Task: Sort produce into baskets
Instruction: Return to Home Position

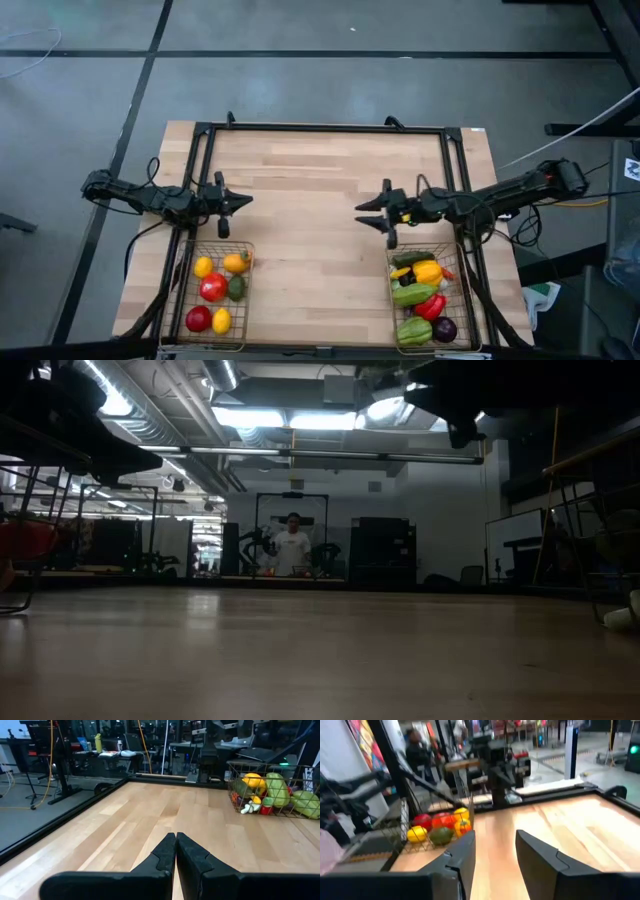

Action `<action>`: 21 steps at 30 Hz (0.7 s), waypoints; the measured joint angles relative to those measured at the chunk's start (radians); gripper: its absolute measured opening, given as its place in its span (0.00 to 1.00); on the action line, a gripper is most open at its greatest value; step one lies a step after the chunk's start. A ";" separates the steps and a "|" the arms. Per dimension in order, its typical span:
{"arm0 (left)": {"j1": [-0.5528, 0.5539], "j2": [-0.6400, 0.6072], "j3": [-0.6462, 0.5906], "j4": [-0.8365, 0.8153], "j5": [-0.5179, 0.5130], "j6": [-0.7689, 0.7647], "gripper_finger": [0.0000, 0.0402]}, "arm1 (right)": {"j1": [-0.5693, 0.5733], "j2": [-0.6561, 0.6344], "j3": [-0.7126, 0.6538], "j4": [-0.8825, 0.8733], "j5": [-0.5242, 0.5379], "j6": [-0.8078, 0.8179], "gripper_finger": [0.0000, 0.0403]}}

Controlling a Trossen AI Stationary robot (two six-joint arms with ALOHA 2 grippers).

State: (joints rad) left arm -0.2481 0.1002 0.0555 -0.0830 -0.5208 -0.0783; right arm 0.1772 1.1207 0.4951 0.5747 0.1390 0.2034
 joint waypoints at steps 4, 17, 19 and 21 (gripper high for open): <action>0.000 0.002 0.000 0.000 0.000 0.000 0.03 | 0.000 -0.054 -0.121 0.109 0.000 0.008 0.34; 0.000 0.000 0.000 0.000 0.000 0.007 0.03 | -0.001 -0.081 -0.428 0.488 0.000 0.104 0.34; 0.000 0.000 0.000 0.000 0.000 0.014 0.03 | -0.001 -0.081 -0.465 0.551 0.000 0.103 0.34; 0.000 0.000 0.000 0.001 -0.002 0.015 0.03 | -0.001 -0.079 -0.484 0.584 0.002 0.103 0.34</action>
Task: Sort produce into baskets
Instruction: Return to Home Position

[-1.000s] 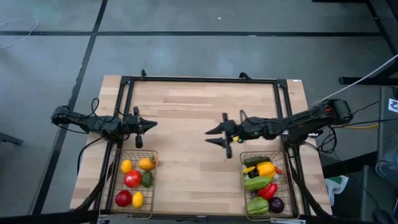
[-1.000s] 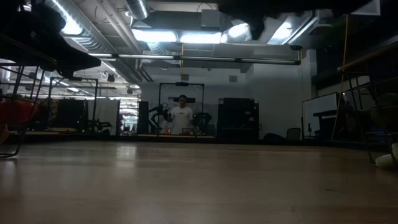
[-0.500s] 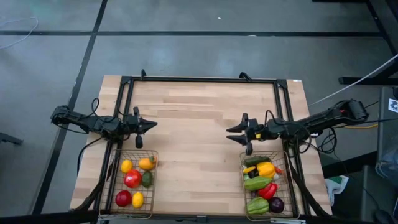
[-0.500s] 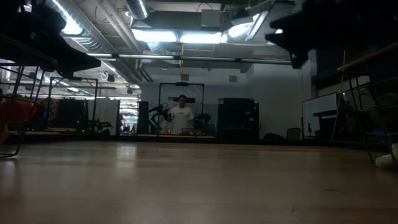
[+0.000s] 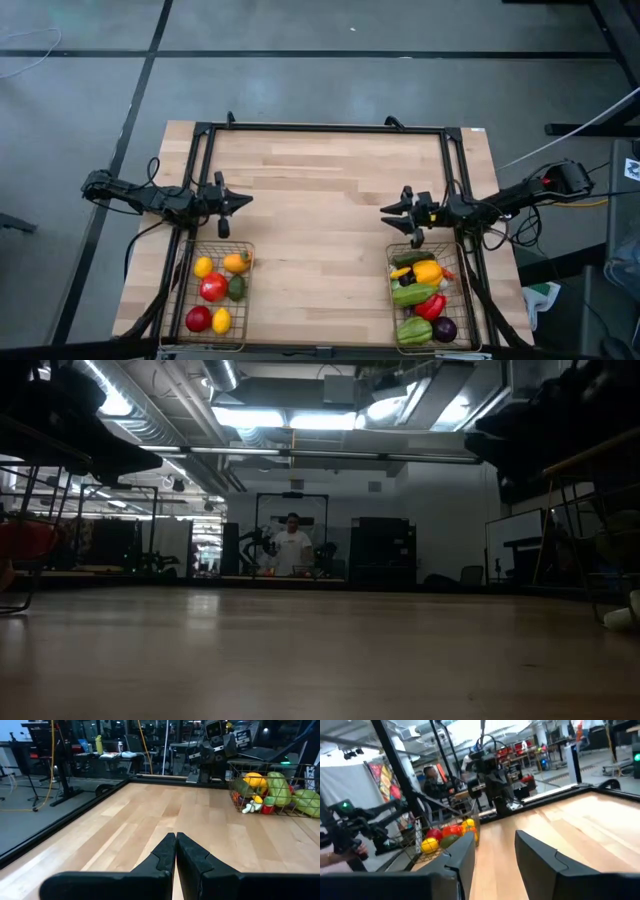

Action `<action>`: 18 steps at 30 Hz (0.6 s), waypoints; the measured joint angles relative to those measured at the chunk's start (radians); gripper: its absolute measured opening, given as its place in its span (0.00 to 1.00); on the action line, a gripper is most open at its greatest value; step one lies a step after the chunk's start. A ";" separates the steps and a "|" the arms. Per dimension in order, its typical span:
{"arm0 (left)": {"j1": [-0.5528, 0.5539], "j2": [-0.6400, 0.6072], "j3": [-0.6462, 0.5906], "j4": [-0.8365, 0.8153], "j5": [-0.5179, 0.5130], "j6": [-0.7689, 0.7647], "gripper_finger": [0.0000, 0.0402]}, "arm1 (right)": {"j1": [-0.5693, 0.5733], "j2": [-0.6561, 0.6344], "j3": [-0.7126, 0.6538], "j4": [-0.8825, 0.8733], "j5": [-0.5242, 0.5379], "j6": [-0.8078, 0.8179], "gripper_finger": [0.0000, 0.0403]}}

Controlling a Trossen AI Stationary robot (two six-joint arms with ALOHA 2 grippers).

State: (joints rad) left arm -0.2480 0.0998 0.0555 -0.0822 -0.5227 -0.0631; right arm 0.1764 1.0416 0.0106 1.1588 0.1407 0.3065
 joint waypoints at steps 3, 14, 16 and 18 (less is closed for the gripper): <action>0.002 0.000 0.000 0.001 -0.018 0.001 0.03 | 0.000 0.001 0.001 -0.020 0.000 -0.004 0.34; 0.078 -0.002 0.000 0.011 -0.077 0.010 0.03 | -0.002 -0.052 0.000 -0.107 0.013 -0.072 0.34; 0.088 -0.012 0.000 0.012 -0.077 0.010 0.03 | -0.002 -0.082 -0.001 -0.182 0.028 -0.071 0.34; 0.094 -0.028 0.000 0.011 -0.076 0.011 0.03 | -0.002 -0.118 -0.001 -0.238 0.034 -0.071 0.34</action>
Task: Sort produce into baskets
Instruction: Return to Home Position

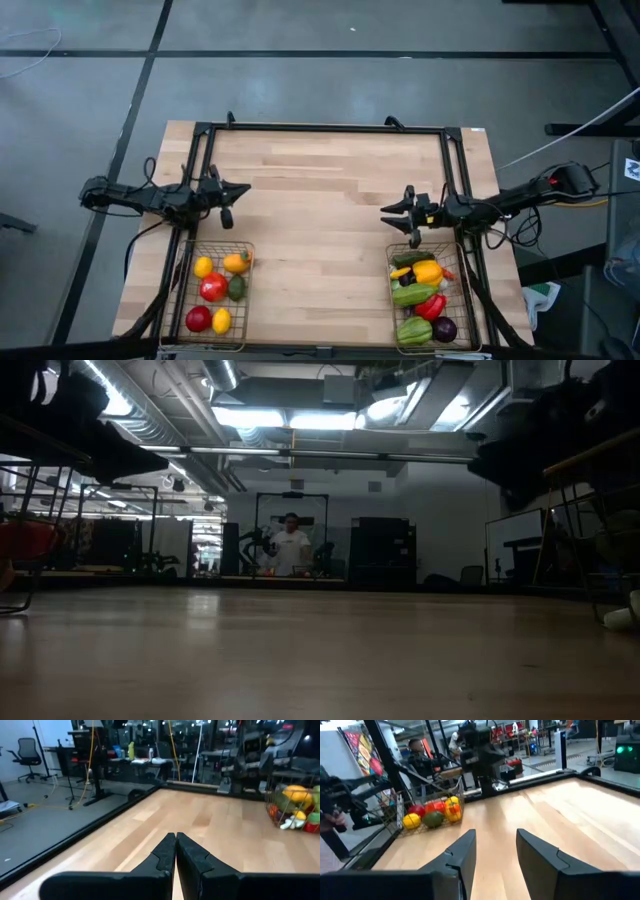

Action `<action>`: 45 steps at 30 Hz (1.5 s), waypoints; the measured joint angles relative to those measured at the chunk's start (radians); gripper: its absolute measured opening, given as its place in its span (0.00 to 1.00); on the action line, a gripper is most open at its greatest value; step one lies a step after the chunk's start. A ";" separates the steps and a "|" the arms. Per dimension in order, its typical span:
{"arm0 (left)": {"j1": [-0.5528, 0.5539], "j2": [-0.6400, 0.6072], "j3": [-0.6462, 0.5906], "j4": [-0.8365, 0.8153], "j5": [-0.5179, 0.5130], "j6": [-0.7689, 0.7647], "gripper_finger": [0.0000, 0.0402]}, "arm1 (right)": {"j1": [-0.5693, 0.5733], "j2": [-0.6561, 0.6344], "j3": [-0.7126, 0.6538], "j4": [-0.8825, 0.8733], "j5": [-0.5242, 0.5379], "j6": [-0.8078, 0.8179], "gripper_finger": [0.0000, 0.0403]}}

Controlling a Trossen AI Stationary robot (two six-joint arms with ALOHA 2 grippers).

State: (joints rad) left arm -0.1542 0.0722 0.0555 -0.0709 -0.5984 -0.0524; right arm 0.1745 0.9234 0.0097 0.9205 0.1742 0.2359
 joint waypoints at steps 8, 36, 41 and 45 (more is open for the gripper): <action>0.004 -0.068 0.001 -0.010 0.017 0.035 0.03 | 0.000 -0.177 -0.001 -0.207 0.016 -0.007 0.34; 0.048 -0.068 0.000 0.102 0.427 0.209 0.03 | 0.001 -0.586 -0.002 -0.587 -0.026 -0.164 0.34; 0.114 -0.068 0.000 0.076 0.451 0.195 0.03 | 0.001 -0.626 -0.002 -0.643 -0.026 -0.164 0.34; 0.174 -0.068 0.000 0.035 0.478 0.157 0.03 | 0.001 -0.650 -0.002 -0.669 -0.026 -0.164 0.34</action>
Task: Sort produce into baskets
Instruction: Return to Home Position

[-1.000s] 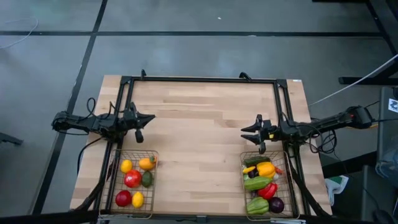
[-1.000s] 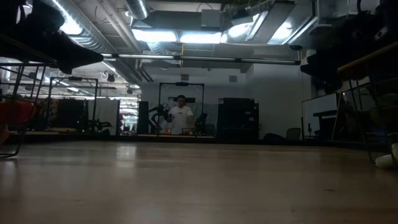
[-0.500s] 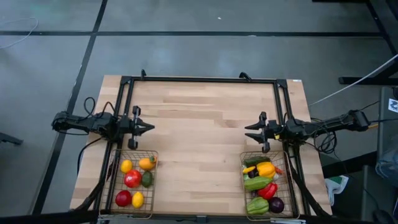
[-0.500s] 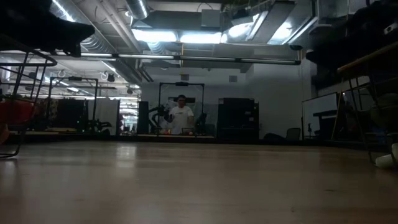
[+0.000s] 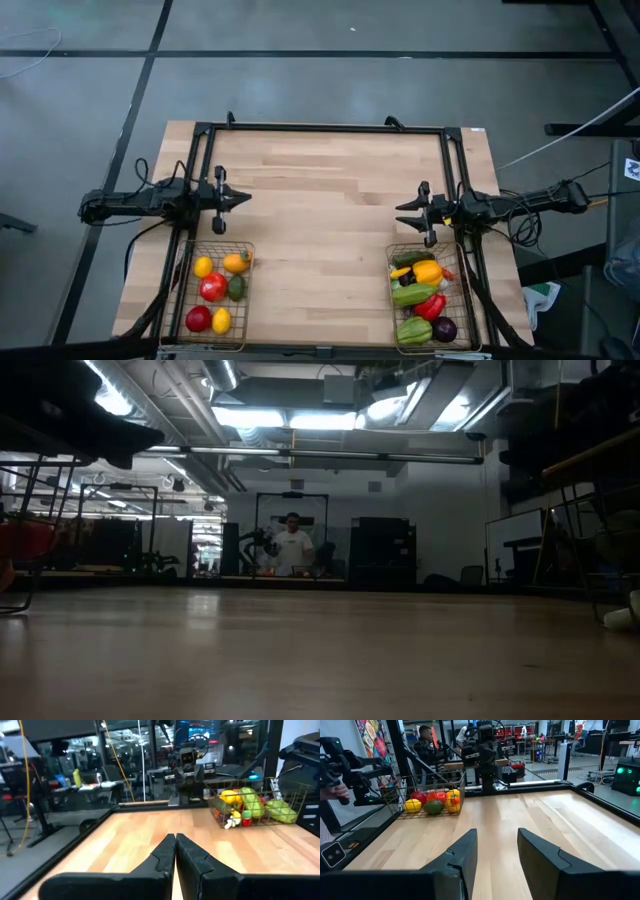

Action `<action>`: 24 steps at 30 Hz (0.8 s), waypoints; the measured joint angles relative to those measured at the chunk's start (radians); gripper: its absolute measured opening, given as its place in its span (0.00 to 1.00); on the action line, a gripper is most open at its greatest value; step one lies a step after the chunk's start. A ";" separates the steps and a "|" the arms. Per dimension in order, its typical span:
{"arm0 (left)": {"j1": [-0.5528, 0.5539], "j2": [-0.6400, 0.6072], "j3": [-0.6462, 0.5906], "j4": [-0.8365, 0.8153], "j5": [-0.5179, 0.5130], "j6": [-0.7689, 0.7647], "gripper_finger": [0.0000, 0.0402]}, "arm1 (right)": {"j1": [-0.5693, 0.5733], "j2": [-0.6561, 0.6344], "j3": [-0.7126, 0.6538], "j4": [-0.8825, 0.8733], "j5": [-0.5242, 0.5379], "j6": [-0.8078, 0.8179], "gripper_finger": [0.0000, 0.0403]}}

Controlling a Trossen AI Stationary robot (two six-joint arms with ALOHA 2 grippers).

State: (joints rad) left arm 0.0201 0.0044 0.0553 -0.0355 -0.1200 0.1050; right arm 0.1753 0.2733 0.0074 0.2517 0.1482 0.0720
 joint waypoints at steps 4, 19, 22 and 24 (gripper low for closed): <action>0.057 0.000 0.000 -0.006 0.054 -0.017 0.03 | 0.000 -0.019 0.000 -0.031 0.000 0.000 0.34; 0.232 0.000 0.000 -0.084 0.145 -0.036 0.03 | 0.000 -0.105 0.001 -0.199 0.000 0.051 0.34; 0.249 0.000 0.000 -0.084 0.146 -0.036 0.03 | 0.000 -0.136 0.001 -0.204 -0.001 0.048 0.34; 0.257 0.000 0.000 -0.083 0.150 -0.036 0.03 | -0.001 -0.155 0.002 -0.205 -0.001 0.023 0.34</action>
State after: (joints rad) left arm 0.2769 0.0044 0.0551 -0.1188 0.0298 0.0685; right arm 0.1745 0.1181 0.0090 0.0463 0.1477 0.0946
